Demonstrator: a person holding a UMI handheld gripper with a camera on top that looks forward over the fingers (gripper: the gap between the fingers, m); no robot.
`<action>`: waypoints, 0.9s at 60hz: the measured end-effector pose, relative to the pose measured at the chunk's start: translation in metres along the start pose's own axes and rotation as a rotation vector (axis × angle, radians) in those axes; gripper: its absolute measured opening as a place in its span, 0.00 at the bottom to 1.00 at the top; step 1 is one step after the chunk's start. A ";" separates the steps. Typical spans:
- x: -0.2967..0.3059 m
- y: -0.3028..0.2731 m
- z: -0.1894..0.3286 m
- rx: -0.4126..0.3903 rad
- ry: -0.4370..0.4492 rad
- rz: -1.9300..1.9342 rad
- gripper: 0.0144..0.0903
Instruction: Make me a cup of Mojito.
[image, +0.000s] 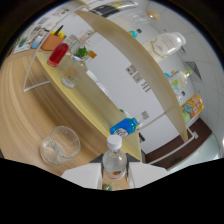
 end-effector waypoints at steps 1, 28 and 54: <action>0.000 -0.001 0.000 0.009 0.008 -0.042 0.27; 0.019 -0.032 0.010 0.079 0.236 -1.008 0.26; 0.012 -0.043 0.008 0.090 0.241 -1.133 0.27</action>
